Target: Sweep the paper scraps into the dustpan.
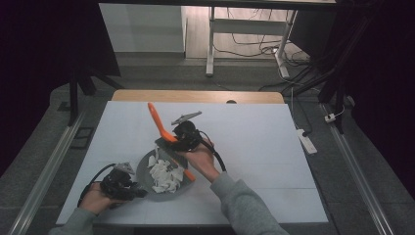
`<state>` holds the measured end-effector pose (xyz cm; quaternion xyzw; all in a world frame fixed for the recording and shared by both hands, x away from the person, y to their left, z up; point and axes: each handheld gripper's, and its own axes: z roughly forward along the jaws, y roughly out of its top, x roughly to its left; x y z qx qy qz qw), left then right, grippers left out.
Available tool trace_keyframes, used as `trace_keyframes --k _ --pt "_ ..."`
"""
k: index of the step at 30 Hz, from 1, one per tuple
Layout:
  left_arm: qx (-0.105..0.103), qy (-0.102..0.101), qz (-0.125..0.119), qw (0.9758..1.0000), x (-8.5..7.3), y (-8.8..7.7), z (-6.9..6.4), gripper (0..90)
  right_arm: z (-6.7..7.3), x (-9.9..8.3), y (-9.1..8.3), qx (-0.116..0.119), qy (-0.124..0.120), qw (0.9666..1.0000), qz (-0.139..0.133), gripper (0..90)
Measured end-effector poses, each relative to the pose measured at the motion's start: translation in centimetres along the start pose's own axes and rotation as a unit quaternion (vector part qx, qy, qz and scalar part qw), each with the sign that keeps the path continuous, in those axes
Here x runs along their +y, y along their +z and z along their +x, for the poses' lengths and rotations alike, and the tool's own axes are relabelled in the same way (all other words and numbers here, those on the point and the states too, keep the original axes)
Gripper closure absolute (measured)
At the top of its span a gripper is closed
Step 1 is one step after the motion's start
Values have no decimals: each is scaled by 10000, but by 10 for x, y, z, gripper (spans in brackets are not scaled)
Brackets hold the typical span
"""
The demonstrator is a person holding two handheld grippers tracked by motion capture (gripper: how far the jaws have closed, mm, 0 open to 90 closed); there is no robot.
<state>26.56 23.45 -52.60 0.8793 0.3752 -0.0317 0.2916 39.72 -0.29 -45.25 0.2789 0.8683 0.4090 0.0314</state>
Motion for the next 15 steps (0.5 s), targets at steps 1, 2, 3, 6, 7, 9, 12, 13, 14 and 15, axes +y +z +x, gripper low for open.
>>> trace_keyframes --k 1,2,3,6,7,9,12,13,14,15 --pt "2 -1 4 10000 0 0 0 609 -6 1 -2 -97 0 10000 -4 701" --pt "-1 -3 3 10000 0 0 0 609 -12 2 -4 -223 -8 9997 26 701" --pt "-3 0 4 10000 0 0 0 609 -18 2 -3 -307 -24 9995 69 701" --pt "-2 -5 6 10000 0 0 0 609 -32 1 6 -532 -113 9982 264 701" --pt "0 -7 4 10000 0 0 0 609 -36 1 11 -617 -168 9972 382 701" --pt "-6 -4 5 10000 0 1 0 609 -42 -2 21 -712 -181 9959 525 701" --pt "-27 -4 -3 10000 0 1 1 609 -44 -6 33 -682 -104 9953 683 701" --pt "-32 -3 -6 10000 0 1 1 609 -42 -6 35 -654 -122 9952 718 701" --pt "-31 2 -1 10000 0 1 2 609 -40 -6 36 -611 -122 9955 709 701" --pt "-28 -4 -3 10000 0 1 2 609 -36 -6 38 -503 -128 9960 723 701"
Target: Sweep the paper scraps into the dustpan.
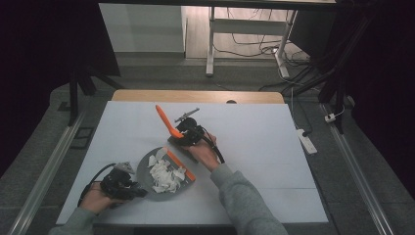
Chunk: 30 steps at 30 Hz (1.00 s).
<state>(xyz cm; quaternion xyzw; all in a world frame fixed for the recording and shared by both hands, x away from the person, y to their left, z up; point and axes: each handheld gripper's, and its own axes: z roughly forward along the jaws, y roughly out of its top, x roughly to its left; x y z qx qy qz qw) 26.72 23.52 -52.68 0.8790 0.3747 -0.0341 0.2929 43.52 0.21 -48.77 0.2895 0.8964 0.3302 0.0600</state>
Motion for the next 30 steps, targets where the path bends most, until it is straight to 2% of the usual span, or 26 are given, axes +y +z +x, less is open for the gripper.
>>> trace_keyframes --k 3,7,9,11,15,17,19,22,26,28,30 --pt "9 -22 -23 10000 0 0 -1 609 19 -1 1 198 -128 9995 187 701" --pt "22 -15 -34 10000 0 0 0 609 44 -3 -10 722 -125 9973 -17 701" --pt "26 -36 -73 10000 0 0 0 609 52 -2 -18 642 -289 9975 -91 701" --pt "41 -34 -113 9999 -1 0 0 610 51 0 -26 567 -300 9978 -181 701" --pt "63 -26 -232 9997 -2 -1 0 609 36 -2 -38 384 -177 9988 -229 701" --pt "69 -41 -259 9996 -2 -1 1 610 29 -5 -44 358 -73 9989 -295 701" --pt "67 -50 -267 9996 -2 0 2 610 25 -8 -48 334 -66 9991 -245 701" --pt "66 -51 -273 9996 -2 0 1 610 25 -10 -50 321 -259 9991 -71 700" --pt "63 -61 -280 9996 -2 0 1 610 32 -14 -43 398 -558 9965 484 700" --pt "64 -63 -277 9996 -2 0 1 610 34 -18 -37 324 -643 9946 746 700" --pt "64 -64 -276 9996 -2 0 2 610 33 -22 -34 219 -690 9940 816 700"
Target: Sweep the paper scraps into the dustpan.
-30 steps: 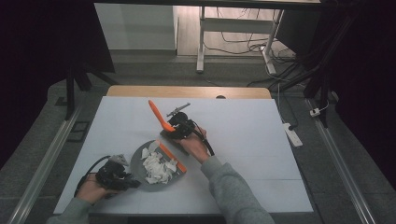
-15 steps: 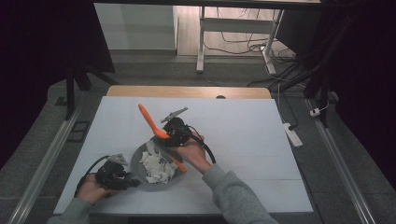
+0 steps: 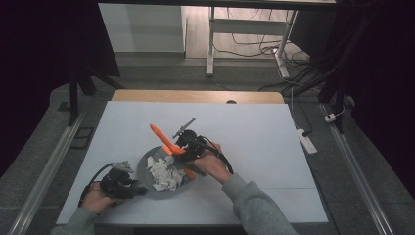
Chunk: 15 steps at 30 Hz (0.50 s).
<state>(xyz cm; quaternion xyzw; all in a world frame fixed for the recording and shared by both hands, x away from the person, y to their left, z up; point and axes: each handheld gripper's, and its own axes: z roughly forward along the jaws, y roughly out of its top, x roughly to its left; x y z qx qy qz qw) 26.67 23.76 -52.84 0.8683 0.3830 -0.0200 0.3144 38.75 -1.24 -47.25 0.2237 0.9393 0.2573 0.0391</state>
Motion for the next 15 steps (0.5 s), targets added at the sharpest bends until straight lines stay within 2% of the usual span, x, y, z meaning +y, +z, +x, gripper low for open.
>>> trace_keyframes --k 2,5,9,10,12,15 --pt "-10 -2 3 10000 0 0 0 610 -5 -4 -3 -47 96 9999 -94 700" --pt "-7 -4 0 10000 0 0 0 610 -13 -9 -14 -256 225 9989 -327 701" --pt "-1 -7 -6 10000 0 0 0 610 -18 -13 -29 -543 259 9965 -583 701" --pt "-3 -14 -11 10000 0 0 0 609 -18 -13 -32 -547 162 9960 -687 701" --pt "-11 -24 -8 10000 0 0 1 609 -12 -12 -37 -341 -30 9958 -853 701" --pt "-12 -33 -11 10000 1 0 1 609 7 -7 -34 -160 -623 9957 -661 701"
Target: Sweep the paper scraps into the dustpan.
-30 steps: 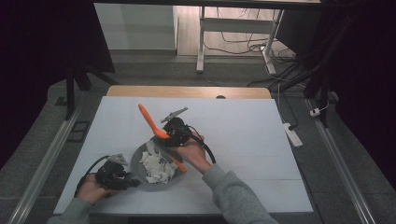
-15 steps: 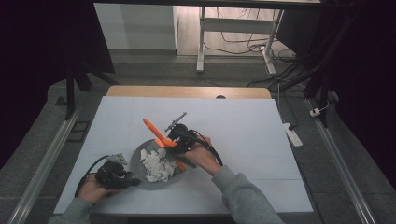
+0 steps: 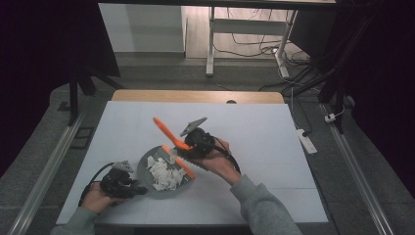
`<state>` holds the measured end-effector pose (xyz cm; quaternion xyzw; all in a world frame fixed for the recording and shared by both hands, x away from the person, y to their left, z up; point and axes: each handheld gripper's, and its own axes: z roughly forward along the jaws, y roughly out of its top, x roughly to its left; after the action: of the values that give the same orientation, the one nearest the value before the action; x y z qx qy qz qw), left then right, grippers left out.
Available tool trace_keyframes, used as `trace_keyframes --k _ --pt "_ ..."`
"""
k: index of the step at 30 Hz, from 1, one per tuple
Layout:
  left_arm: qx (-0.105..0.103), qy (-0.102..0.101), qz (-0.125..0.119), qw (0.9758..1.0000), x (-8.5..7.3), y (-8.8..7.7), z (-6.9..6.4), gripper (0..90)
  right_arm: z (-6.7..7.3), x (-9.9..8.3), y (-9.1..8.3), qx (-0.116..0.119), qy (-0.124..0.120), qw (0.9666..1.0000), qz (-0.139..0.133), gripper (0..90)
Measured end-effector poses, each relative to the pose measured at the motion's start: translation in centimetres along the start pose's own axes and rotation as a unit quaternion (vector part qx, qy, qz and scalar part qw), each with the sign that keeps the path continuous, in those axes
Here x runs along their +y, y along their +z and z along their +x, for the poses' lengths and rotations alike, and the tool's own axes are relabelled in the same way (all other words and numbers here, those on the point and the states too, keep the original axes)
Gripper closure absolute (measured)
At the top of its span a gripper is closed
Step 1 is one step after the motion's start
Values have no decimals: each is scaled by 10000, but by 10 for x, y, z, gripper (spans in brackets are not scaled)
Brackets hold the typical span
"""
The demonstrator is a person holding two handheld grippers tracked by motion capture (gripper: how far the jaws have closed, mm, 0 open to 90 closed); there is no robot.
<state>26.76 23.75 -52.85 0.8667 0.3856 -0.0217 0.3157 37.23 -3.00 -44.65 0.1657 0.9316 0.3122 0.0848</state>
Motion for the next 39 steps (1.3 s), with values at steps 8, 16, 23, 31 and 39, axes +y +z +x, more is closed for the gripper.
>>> trace_keyframes --k 8,16,23,31,39 --pt "15 -3 -1 10000 0 -1 0 610 2 -3 23 -149 41 9991 400 701" --pt "30 0 -4 10000 0 0 0 610 -24 -10 25 -616 499 9965 258 701" --pt "31 -15 -2 10000 0 0 0 609 10 1 41 -110 -88 9996 240 701" --pt "38 -31 -8 10000 0 -1 -1 610 12 10 5 29 11 9995 -315 701" --pt "93 -62 -95 9999 -1 -3 0 610 -16 -1 -10 8 520 9972 -536 701"
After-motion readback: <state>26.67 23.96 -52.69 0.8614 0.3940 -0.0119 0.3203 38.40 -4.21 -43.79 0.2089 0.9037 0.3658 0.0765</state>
